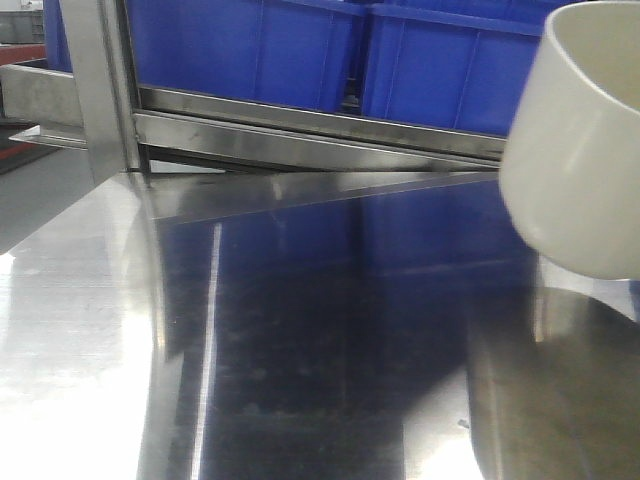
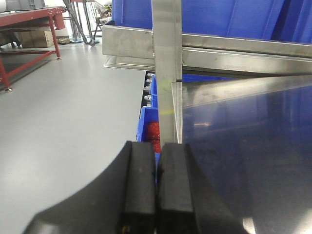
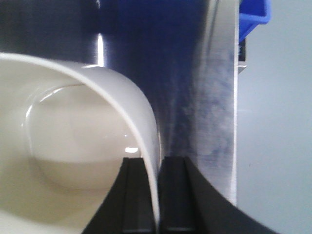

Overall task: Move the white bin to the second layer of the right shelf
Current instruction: 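Close the right gripper on the rim and lift the bin, then hold the bin raised in the right gripper beside the table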

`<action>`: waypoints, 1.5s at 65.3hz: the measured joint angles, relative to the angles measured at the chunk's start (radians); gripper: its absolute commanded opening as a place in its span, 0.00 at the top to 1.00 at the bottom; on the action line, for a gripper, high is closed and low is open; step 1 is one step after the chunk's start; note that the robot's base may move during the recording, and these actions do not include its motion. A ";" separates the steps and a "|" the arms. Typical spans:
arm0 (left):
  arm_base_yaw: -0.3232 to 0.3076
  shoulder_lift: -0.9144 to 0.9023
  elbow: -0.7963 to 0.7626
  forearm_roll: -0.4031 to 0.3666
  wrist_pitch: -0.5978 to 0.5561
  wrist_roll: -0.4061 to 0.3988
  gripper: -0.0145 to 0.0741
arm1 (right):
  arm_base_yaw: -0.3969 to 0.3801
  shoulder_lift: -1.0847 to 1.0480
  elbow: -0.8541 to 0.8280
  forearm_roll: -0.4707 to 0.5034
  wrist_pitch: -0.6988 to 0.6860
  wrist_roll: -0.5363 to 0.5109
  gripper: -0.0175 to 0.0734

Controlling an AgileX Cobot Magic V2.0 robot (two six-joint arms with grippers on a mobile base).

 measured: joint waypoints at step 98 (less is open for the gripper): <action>0.000 0.000 0.000 0.000 0.000 0.000 0.74 | -0.004 -0.626 0.355 -0.090 -0.049 0.119 0.72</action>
